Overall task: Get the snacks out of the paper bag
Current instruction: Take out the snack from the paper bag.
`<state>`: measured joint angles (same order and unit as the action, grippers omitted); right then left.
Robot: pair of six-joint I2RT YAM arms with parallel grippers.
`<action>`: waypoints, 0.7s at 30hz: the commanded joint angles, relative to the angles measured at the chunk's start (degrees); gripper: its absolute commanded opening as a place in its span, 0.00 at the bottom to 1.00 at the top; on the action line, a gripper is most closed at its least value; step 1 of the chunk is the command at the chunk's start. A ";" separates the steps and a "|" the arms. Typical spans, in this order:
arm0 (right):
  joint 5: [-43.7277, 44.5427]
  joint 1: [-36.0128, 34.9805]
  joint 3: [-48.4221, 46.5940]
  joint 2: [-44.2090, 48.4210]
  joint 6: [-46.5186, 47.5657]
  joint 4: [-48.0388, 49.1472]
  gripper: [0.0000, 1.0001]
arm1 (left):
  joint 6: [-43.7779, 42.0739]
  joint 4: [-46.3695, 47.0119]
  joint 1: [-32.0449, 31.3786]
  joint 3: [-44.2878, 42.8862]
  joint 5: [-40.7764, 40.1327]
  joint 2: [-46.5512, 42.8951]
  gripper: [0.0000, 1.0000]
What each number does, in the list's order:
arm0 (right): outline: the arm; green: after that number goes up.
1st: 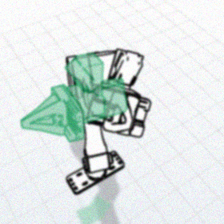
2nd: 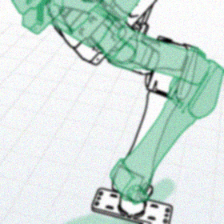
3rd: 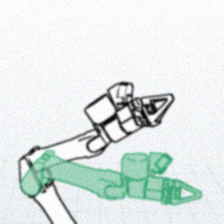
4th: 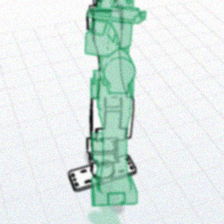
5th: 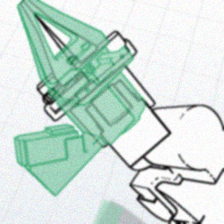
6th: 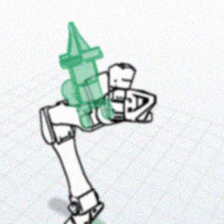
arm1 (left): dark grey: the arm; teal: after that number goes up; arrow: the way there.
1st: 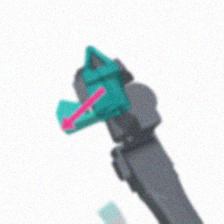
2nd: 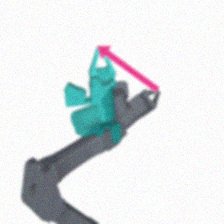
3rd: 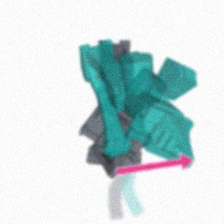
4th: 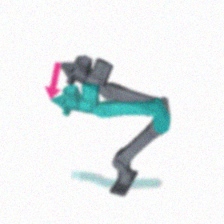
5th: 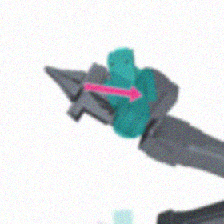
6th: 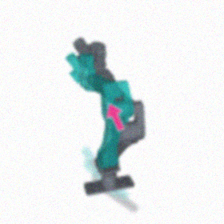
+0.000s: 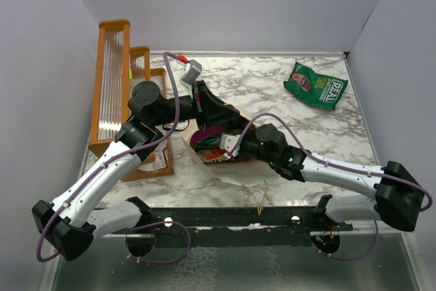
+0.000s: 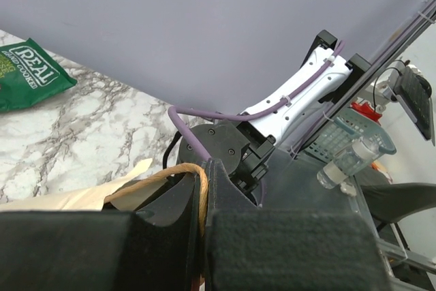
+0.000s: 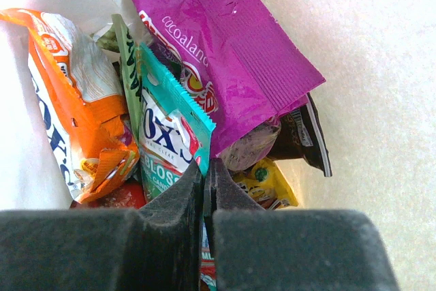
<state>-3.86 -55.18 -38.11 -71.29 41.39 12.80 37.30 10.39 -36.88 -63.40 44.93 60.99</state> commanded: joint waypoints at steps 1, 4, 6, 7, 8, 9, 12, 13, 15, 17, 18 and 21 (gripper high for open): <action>-2.88 -0.33 0.29 2.11 -0.80 1.27 0.01 | -2.09 0.38 -0.38 -0.74 -2.97 -3.10 0.00; -4.36 -0.37 0.32 4.94 -1.87 1.06 0.01 | -2.74 -0.46 -0.38 -0.25 -5.04 -3.36 0.00; -4.94 -0.37 0.27 7.16 -2.77 1.25 0.01 | -3.14 -0.99 -0.38 -0.07 -6.28 -3.49 0.00; -5.01 -0.37 0.11 8.00 -2.92 1.30 0.01 | -3.23 -1.14 -0.38 -0.02 -6.97 -3.48 0.00; -4.95 -0.37 -0.04 8.62 -3.01 1.27 0.01 | -3.39 -1.28 -0.38 0.08 -7.68 -3.54 0.00; -4.75 -0.37 -0.22 9.08 -3.06 1.12 0.01 | -3.54 -1.45 -0.38 0.10 -8.31 -3.73 0.00; -4.24 -0.37 -1.04 10.02 -3.55 0.26 0.01 | -3.72 -1.64 -0.43 0.22 -9.46 -3.94 0.00; -4.23 -0.37 -1.23 10.41 -4.16 0.32 0.01 | -3.80 -1.79 -0.38 0.22 -9.62 -3.94 0.00; -4.61 -0.37 -1.64 11.26 -5.75 0.93 0.01 | -3.81 -2.12 -0.38 0.28 -9.81 -3.82 0.00; -5.55 -0.32 -2.00 12.01 -7.69 2.41 0.01 | -3.82 -2.68 -0.38 0.27 -10.30 -3.59 0.00; -6.10 -0.35 -2.25 12.38 -8.73 3.16 0.01 | -3.79 -2.99 -0.38 0.24 -10.62 -3.50 0.00; -7.94 -0.31 -3.37 13.46 -11.18 5.17 0.01 | -3.96 -3.91 -0.38 0.12 -12.08 -3.42 0.00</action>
<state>-7.81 -55.18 -37.56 -60.36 34.89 10.83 33.93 6.46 -36.88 -63.20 35.66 58.96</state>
